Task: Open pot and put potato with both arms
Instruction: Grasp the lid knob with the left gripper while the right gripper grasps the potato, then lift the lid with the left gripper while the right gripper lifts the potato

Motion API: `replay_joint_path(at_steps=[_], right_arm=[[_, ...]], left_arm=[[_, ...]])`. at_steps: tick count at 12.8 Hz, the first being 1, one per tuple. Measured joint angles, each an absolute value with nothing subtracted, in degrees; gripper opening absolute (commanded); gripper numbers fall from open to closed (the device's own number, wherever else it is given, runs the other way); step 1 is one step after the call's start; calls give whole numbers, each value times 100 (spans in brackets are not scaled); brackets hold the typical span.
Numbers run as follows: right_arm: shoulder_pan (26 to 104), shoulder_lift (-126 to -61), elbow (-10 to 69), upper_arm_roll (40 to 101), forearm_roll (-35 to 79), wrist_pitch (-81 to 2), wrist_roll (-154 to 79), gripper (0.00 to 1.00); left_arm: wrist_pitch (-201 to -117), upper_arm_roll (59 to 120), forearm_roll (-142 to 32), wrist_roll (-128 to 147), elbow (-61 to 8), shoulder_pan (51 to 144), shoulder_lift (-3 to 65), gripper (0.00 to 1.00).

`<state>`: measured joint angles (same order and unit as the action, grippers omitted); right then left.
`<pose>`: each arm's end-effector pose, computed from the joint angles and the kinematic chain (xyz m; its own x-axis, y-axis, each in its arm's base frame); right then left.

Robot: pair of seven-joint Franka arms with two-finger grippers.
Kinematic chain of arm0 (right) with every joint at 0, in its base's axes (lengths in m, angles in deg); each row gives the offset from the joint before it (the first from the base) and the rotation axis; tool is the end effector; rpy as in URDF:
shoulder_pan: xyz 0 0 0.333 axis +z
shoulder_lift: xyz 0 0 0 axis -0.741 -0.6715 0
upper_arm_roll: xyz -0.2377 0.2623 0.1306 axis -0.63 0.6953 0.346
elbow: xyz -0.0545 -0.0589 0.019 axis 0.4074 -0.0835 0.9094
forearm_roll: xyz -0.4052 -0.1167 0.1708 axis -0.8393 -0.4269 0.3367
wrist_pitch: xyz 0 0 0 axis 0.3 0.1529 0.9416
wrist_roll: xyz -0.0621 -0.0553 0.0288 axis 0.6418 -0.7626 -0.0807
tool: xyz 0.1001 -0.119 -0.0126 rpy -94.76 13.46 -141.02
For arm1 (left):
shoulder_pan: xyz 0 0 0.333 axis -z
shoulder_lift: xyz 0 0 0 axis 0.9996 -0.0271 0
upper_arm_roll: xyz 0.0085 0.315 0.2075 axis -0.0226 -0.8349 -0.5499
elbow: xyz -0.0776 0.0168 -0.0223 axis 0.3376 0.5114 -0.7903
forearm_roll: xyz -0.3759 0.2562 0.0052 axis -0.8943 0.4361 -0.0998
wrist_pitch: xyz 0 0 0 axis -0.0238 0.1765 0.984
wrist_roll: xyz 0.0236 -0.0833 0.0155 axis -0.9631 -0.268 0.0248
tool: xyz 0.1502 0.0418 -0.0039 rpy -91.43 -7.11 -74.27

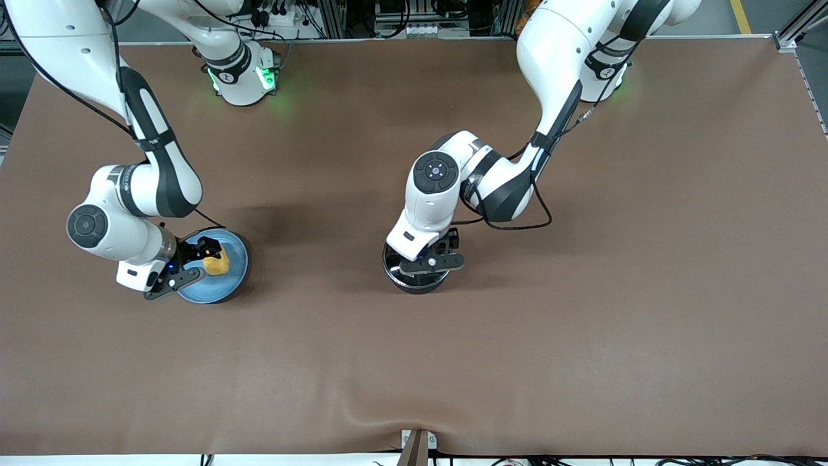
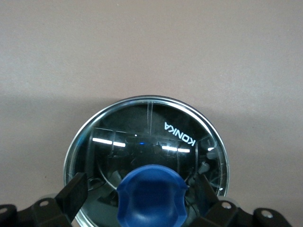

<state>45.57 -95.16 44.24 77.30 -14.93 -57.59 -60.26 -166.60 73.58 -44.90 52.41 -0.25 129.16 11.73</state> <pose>0.6634 -0.0083 0.1896 0.8895 0.4499 -0.0802 0.4466 -0.8930 -0.0559 0.6352 -0.5824 0.2568 0.9916 0.1149 0.0591 0.1093 -0.9898 0.0910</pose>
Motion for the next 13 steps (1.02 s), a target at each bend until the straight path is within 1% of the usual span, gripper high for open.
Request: replay_joint_path(at_steps=[2, 3, 4, 5, 6, 11, 13], right_arm=[[4550, -9634, 4428, 7716, -1493, -5848, -6034, 100], [4543, -9687, 4434, 7711, -1493, -5888, -6034, 100], [4538, -9730, 4442, 7709, -1467, -5918, -6034, 100], [4536, -9753, 4467, 7708, -1397, -5938, -6034, 100], [4535, -9753, 4507, 7709, -1337, -5950, -6034, 100], [4535, -9754, 4601, 7708, -1129, -5965, -6032, 100], [4532, -9754, 4632, 7705, -1075, -5965, -6026, 87]], left_arm=[[-16689, 7358, -4490, 5243, -25, 12952, 1122, 78], [-16693, 7358, -4490, 5243, -25, 12962, 1117, 65], [-16694, 7358, -4490, 5243, -20, 12963, 1118, 48], [-16695, 7358, -4490, 5243, -15, 12963, 1118, 23], [-16717, 7363, -4490, 5245, 5, 12967, 1118, 0], [-16524, 7358, -4490, 5248, 115, 12959, 1189, 0], [-16378, 7348, -4490, 5248, 195, 12934, 1440, 0]])
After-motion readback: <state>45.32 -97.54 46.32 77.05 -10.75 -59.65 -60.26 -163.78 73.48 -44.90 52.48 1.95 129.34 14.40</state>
